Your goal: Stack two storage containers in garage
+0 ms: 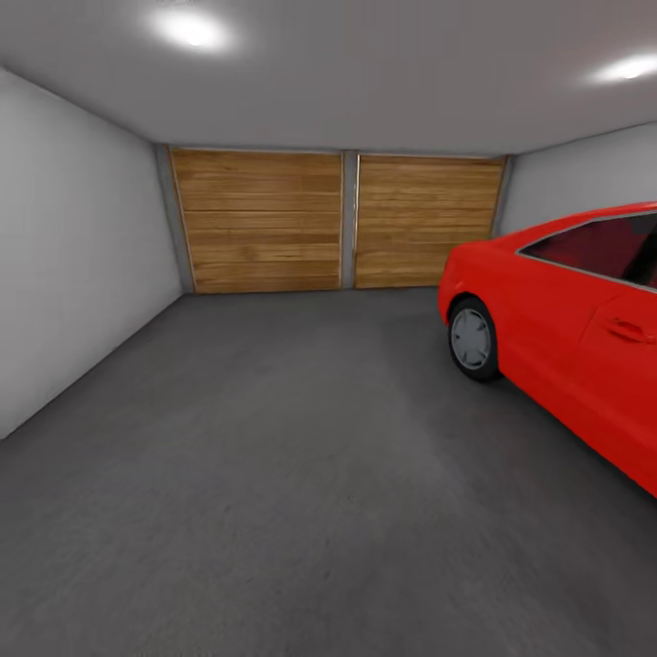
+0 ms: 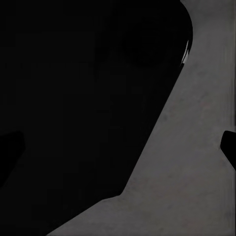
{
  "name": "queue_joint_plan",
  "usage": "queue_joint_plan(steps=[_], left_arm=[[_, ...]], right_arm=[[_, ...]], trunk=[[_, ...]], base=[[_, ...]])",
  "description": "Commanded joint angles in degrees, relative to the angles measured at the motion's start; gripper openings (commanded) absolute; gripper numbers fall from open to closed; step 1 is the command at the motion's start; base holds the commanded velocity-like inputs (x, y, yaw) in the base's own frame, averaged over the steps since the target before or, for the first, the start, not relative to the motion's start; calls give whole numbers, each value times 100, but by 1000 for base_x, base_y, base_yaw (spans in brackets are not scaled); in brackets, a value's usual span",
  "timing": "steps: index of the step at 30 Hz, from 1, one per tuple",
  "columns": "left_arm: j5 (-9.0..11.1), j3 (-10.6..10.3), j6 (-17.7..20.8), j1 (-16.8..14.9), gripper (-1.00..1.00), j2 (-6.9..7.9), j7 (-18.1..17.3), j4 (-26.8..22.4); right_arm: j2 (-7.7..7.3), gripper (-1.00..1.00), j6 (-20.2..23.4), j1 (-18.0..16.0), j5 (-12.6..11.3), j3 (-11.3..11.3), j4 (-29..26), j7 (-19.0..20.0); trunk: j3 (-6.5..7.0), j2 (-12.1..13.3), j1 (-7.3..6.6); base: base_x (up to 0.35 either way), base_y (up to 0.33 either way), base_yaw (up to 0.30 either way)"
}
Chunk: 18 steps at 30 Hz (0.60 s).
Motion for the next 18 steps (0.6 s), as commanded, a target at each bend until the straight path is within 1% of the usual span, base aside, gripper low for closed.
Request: queue_joint_plan(steps=[1,18], left_arm=[[0,-1,2,-1,100,0,1,0],[0,-1,2,-1,100,0,1,0]], right_arm=[[0,100,1,0,1,19,-1,1],[-18,100,1,0,-1,18,-1,1]], trunk=[[-3,-2,0],[-3,-2,0]], base=[[0,0,277],[0,0,277]])
